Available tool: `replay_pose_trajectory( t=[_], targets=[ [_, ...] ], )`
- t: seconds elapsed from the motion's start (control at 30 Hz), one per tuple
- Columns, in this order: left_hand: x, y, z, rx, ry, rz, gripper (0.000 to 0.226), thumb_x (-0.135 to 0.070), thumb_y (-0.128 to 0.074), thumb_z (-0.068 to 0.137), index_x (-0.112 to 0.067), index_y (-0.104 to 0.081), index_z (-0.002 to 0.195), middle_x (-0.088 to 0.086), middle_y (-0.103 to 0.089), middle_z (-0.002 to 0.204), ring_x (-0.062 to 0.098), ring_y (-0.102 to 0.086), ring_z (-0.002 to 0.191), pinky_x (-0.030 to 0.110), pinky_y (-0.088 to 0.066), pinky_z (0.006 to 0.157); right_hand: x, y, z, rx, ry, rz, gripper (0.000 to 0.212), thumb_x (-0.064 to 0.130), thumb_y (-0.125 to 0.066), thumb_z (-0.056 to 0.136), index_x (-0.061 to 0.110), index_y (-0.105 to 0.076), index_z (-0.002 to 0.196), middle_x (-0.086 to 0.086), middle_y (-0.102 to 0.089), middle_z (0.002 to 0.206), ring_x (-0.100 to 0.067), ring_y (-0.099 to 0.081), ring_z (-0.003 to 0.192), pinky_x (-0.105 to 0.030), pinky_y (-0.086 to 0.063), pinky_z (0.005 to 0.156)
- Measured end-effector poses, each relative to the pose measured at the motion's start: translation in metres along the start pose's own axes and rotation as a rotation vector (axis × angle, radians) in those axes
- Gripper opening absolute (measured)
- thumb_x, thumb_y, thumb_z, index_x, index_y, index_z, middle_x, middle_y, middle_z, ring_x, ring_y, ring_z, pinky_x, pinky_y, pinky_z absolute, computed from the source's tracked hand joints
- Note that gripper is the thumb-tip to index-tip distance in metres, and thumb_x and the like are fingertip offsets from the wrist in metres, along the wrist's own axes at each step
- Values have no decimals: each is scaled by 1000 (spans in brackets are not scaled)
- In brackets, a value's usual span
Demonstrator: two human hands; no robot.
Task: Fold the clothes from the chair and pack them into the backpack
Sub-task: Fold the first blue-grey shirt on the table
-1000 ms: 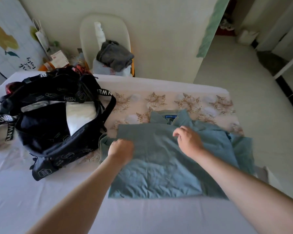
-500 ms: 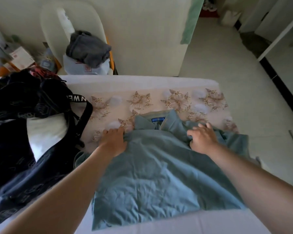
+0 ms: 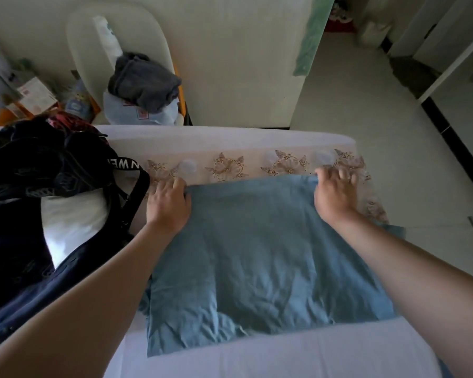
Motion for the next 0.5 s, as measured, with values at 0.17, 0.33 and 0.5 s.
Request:
replay_pose_trajectory(
  t=[0.17,0.33,0.5],
  targets=[
    [-1,-19,-5,-10,-58,65,40,-22,-57,93,-22,-50,132,12,-45,135,36,-39,123,50,-30,107,45,-13,-27,139,209,-3,64,13,-61,78,14,-47,140,-20,-45,140,-41,-42,128,-56,-32,106],
    [27,-73,-53,347,-87,173,57,-48,-27,104,-31,-14,157,5,-7,165,27,-7,151,47,-12,119,76,-60,-76,562,325,82,61,45,-28,105,29,-7,159,-7,5,167,-28,1,154,-48,-17,121],
    [33,-49,-106,84,-86,95,52,-24,-53,95,-13,-46,145,14,-41,151,34,-38,138,52,-37,109,88,-51,-94,522,250,70,62,43,-27,105,22,-6,159,-13,4,166,-30,1,154,-50,-15,122]
  ],
)
Point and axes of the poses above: each hand's wrist, its own z-axis towards the middle knuckle, its own y-axis out of the back of the hand, x = y × z, the point moved 7 cm from there along z, towards the middle knuckle
